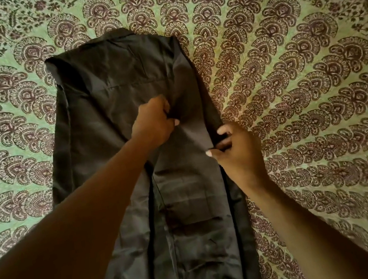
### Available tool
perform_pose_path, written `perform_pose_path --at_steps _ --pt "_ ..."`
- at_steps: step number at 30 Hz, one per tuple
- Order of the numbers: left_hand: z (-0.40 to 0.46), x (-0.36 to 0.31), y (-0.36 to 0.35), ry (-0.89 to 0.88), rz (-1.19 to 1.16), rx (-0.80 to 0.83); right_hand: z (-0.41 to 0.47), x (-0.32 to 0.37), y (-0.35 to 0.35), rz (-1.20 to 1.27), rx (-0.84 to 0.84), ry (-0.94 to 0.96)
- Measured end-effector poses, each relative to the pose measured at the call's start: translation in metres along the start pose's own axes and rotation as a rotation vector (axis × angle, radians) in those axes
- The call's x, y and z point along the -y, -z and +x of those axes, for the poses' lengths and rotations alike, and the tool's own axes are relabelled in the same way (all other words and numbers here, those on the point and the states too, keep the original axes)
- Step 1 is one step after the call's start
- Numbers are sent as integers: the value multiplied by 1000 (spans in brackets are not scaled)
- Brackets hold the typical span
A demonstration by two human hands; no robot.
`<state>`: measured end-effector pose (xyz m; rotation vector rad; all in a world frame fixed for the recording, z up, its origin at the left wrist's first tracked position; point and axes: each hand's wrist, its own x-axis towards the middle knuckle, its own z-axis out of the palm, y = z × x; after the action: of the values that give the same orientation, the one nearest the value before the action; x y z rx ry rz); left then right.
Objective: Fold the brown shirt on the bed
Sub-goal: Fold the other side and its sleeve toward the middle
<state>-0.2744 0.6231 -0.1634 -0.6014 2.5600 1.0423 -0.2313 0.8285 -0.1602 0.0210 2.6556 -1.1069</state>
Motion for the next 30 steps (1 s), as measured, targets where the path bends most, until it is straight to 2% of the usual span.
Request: perform_pose_path --at_steps 6,8,11,13,18,25,30 --pt "0 -5 1 70 -13 -29 -13 -11 5 66 -68 -74" --pt "-4 -5 8 67 92 37 -15 -10 6 46 -41 -65" --pt "-17 -3 17 118 260 227 -18 -13 8 0 -5 -53" --pt "-26 -3 16 162 285 278 -18 -18 9 -9 -11 -55" --pt "-39 -3 0 163 137 60 -27 -23 7 34 -32 -61" --pt "-56 1 -5 197 123 5 -42 -24 5 32 -9 -70" --pt "-86 9 -9 76 135 -64 -65 -23 -1 -82 51 -79"
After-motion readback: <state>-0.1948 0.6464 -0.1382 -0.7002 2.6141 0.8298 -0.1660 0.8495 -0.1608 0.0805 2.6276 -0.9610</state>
